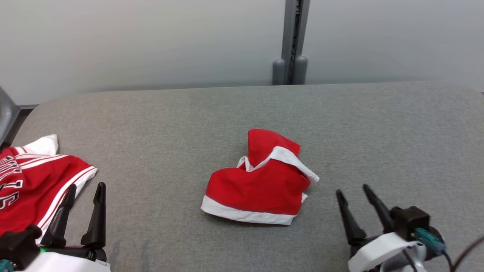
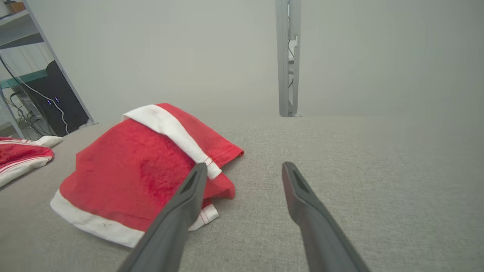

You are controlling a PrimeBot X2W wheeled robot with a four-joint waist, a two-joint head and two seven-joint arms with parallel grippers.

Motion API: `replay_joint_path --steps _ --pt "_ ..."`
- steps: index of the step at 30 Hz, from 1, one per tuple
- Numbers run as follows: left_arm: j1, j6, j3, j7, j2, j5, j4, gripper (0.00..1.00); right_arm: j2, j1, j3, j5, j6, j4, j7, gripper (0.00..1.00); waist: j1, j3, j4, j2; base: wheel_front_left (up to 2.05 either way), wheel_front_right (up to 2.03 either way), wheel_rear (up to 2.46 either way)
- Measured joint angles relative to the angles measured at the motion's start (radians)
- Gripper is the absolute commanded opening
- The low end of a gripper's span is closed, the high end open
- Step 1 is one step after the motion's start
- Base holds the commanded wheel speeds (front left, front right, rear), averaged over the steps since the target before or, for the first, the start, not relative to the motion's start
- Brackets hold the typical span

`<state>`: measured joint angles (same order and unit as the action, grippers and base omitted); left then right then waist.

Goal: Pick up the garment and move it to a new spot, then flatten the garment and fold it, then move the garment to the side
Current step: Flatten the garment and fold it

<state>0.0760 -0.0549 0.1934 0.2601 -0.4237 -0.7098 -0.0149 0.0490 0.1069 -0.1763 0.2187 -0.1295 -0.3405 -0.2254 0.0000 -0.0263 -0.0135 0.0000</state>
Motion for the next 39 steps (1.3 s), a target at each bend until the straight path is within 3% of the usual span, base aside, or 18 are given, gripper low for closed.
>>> replay_joint_path --steps 6,16,23,36,38,39 --pt "-0.003 0.015 -0.014 0.0 0.003 0.004 0.014 1.0 -0.002 0.074 -0.037 -0.005 0.0 -0.128 0.146 1.0 0.0 -0.014 0.054 0.0 0.0 0.0 0.0" --pt "-0.007 0.035 -0.025 0.0 0.014 0.006 0.031 1.0 -0.002 0.171 -0.01 -0.054 0.0 -0.29 0.358 1.0 0.0001 -0.03 0.145 0.0 0.0 0.0 0.0" --pt "-0.021 0.047 -0.029 0.0 0.015 0.006 0.045 1.0 0.0 0.196 0.038 -0.086 0.0 -0.325 0.362 1.0 0.0 -0.049 0.18 0.0 0.0 0.0 0.0" --pt "-0.044 0.055 -0.02 0.0 0.009 0.006 0.063 1.0 -0.001 0.246 -0.027 -0.007 0.0 -0.408 0.309 0.98 0.0 -0.062 0.212 0.0 0.0 0.0 0.0" --pt "-0.045 0.055 -0.019 -0.002 0.008 0.006 0.065 1.0 0.0 0.256 -0.036 0.002 0.0 -0.422 0.306 0.47 0.0 -0.059 0.214 0.0 0.0 0.0 0.0" --pt "-0.045 0.055 -0.018 -0.002 0.008 0.006 0.066 1.0 -0.001 0.257 -0.043 0.004 0.0 -0.428 0.301 0.35 0.0 -0.057 0.215 0.0 0.0 0.0 0.0"
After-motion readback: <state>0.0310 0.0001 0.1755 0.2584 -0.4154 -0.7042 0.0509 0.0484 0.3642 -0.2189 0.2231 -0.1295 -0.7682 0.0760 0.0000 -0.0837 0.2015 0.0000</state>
